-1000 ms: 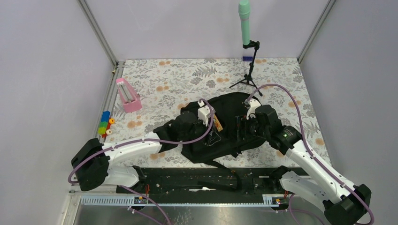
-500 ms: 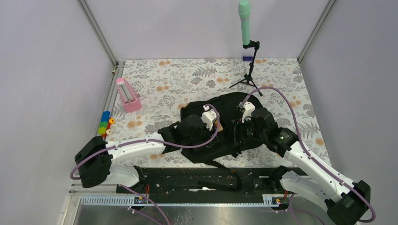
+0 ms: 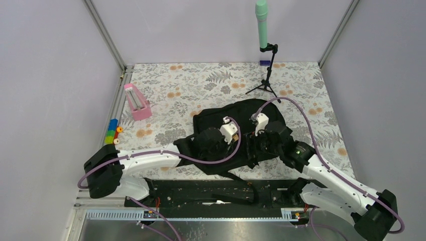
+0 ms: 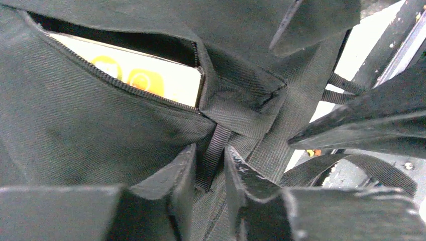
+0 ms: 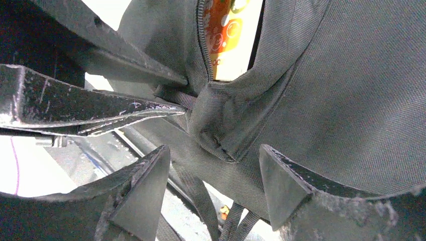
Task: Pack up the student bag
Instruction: Zip the student bag at the center of the board.
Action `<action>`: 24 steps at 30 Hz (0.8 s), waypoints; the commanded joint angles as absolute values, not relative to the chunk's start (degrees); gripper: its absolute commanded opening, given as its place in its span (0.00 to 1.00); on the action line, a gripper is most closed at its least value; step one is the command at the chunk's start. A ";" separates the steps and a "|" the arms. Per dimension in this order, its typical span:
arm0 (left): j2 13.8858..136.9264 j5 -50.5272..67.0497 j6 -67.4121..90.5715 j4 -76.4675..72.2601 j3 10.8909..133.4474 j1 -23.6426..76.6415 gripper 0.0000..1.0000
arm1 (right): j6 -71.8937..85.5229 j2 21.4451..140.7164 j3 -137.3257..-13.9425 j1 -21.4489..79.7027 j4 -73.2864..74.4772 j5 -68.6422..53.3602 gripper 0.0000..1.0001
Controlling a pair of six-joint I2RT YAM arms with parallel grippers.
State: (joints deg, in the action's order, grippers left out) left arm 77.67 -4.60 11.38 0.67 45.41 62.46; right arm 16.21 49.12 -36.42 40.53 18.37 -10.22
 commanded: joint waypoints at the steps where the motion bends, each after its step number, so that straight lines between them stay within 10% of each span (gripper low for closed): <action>1: 79.33 -5.83 9.36 0.70 48.01 63.35 0.17 | 14.40 48.30 -34.60 44.44 13.04 -0.91 0.72; 5: 78.41 -6.99 9.66 0.23 48.21 63.62 0.00 | 13.14 48.47 -32.94 47.19 9.51 3.28 0.73; 24: 71.22 -13.52 10.58 -3.86 47.57 63.72 0.00 | 10.75 51.99 -31.20 51.49 3.13 8.62 0.61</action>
